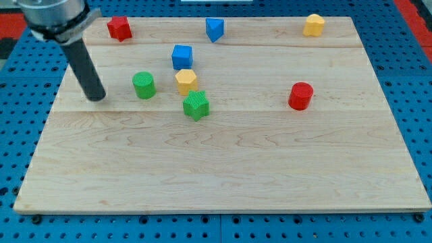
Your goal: Move the blue triangle top left to the blue cube
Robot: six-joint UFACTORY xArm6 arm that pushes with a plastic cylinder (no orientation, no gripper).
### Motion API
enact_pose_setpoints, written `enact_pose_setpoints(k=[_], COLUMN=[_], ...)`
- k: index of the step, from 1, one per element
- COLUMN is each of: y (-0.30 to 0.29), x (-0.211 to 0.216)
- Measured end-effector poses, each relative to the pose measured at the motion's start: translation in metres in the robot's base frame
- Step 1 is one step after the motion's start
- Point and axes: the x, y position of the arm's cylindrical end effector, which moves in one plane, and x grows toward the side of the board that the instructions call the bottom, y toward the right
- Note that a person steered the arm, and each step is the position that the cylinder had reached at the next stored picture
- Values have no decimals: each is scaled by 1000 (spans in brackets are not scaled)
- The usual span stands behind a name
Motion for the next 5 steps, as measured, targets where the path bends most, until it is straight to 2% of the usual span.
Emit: enact_pose_setpoints(k=[1,2,3,4,5], y=[62,154,83,93,163], x=[-13,27,11,-50,-37])
